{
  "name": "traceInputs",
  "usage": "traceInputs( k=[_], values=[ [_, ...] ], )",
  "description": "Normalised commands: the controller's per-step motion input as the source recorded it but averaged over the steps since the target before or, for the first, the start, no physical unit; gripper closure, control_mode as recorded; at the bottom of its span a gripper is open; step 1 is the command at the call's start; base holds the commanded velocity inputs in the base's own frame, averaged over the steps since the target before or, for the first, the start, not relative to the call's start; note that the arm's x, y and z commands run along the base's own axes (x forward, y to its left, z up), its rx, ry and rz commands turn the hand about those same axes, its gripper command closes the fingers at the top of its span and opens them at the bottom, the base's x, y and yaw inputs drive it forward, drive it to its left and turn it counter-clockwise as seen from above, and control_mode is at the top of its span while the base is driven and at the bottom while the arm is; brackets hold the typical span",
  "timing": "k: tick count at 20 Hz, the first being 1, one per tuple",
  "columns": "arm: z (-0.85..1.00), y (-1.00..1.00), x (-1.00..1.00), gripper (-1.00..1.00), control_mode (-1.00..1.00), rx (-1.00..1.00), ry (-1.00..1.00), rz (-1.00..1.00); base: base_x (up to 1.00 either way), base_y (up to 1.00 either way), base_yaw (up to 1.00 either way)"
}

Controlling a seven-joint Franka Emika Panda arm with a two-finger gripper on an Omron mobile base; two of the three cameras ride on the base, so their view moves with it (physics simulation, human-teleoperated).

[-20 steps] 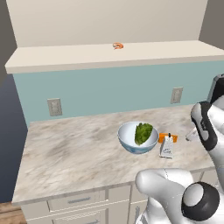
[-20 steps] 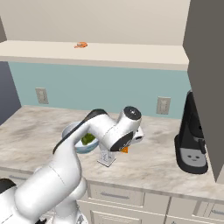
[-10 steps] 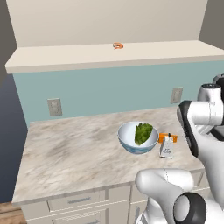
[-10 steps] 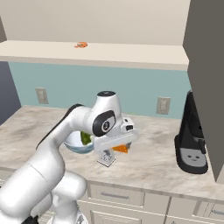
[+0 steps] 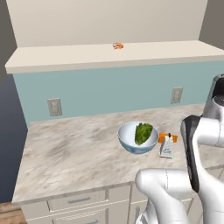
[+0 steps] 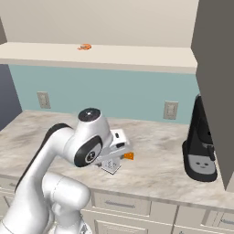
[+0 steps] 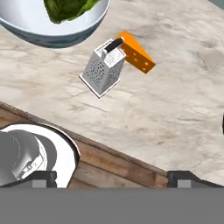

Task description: Pick the cheese from the fridge and the cheese grater from the cabinet and place them next to the salad bowl.

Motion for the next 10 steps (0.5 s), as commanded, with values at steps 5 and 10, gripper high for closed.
traceInputs(
  k=[5, 10],
  values=[
    [0.22, 0.69, 0.24, -1.00, -1.00, -0.05, -0.16, 0.03, 0.00, 0.00, 0.00],
    [0.44, 0.55, 0.17, -1.00, -1.00, -0.01, -0.12, 0.03, 0.00, 0.00, 0.00]
  ],
)
